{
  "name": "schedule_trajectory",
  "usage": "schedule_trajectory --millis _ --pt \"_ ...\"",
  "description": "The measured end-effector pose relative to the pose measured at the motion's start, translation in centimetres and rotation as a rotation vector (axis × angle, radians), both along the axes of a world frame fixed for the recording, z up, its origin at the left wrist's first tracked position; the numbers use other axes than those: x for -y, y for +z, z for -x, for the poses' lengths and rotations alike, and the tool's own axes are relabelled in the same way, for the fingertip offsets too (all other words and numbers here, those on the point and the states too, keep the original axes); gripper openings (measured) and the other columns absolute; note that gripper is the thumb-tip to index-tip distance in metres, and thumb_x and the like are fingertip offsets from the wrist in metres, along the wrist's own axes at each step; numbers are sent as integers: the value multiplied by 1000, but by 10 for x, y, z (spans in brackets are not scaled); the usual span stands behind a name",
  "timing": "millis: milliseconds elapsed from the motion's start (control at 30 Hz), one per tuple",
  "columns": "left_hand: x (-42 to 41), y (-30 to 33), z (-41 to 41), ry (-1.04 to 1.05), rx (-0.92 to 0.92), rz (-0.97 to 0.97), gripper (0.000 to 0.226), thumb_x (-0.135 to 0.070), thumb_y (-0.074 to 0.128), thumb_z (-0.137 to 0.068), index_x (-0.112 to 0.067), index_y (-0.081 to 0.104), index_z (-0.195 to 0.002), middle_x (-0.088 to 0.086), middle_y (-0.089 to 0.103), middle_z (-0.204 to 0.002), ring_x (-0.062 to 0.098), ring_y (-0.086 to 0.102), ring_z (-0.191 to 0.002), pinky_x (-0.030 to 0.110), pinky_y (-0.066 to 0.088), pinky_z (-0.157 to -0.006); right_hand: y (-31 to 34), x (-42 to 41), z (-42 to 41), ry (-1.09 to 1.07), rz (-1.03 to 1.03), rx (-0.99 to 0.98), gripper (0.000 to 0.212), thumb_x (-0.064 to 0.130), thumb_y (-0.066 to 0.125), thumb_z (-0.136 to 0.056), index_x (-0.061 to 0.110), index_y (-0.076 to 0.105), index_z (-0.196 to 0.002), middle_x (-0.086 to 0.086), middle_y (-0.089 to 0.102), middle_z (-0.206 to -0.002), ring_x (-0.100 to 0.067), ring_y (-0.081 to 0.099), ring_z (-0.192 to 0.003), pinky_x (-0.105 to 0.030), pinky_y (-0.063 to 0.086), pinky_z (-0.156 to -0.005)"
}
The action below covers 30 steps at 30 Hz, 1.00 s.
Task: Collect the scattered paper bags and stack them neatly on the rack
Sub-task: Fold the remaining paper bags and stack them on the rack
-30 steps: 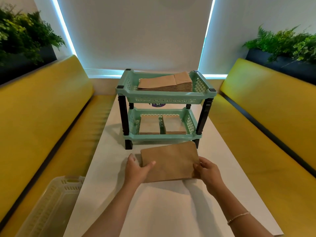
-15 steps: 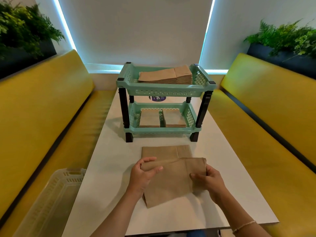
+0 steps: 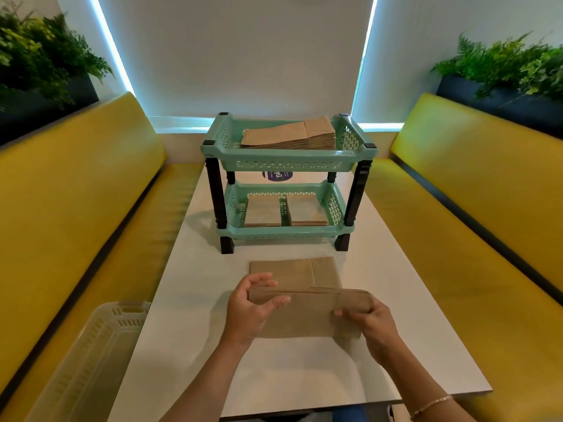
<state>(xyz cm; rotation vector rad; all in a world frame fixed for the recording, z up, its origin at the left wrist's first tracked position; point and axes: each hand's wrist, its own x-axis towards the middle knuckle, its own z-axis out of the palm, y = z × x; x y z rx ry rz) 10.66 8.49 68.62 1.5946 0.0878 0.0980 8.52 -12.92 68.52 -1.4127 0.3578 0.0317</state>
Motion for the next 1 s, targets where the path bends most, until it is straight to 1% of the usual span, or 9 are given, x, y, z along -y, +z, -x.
schedule_trajectory --millis 100,200,267,400,467,567,700,833,1000 --pt "6 1 1 40 -14 20 53 -11 86 -59 -29 58 -101 -10 59 -104 -3 52 -96 16 44 -85 1 -1 0 -5 19 30 28 -14 71 -69 10 66 -83 -2 68 -78 -18 61 -75 -21 52 -55" --pt "6 10 -5 26 23 73 62 -11 86 -57 -31 54 -107 1 63 -94 11 60 -93 15 47 -79 5 4 -4 -13 22 79 29 -15 70 -68 10 67 -80 1 70 -73 -18 62 -74 -25 53 -62" --pt "3 11 -6 6 25 44 66 -13 85 -58 -32 50 -111 1 67 -92 9 61 -95 17 41 -86 6 5 -6 3 32 94 28 -16 70 -68 9 67 -81 -2 69 -75 -18 62 -74 -25 52 -61" --pt "-5 -20 -2 -69 -146 -40 83 -9 89 -53 -22 48 -125 1 58 -122 13 54 -113 32 43 -100 -3 5 -5 26 42 54 28 -13 70 -70 10 67 -86 -6 69 -85 -20 61 -82 -26 48 -65" --pt "-8 -33 1 -98 -216 -61 70 0 88 -54 -18 57 -113 7 67 -113 18 63 -103 32 52 -89 -4 6 -7 40 75 46 24 -12 69 -72 9 67 -83 -8 68 -84 -22 60 -81 -27 48 -65" --pt "-13 -28 -1 -95 -203 -117 44 6 82 -62 -18 65 -94 0 72 -91 23 68 -92 32 55 -82 2 9 -11 59 119 49 19 -13 68 -72 6 65 -75 -9 65 -76 -22 58 -74 -29 48 -60" --pt "-16 32 -13 -122 -74 -35 34 4 78 -66 -14 63 -91 1 70 -89 17 66 -80 27 55 -66 8 18 -19 73 143 36 23 -15 70 -68 4 58 -69 -10 59 -71 -21 55 -67 -28 49 -62" --pt "-2 73 -13 -150 89 73 28 7 76 -66 -16 62 -76 -8 68 -69 6 65 -67 22 52 -59 4 6 -22 179 163 10 24 -21 66 -68 1 59 -70 -13 62 -68 -27 60 -65 -27 55 -60" --pt "23 38 -8 -195 -65 51 37 -4 80 -66 -19 61 -94 -6 68 -87 12 64 -86 27 53 -75 -9 -18 -23 246 295 -9 23 -11 65 -75 6 68 -91 -9 69 -86 -23 66 -81 -26 55 -66"
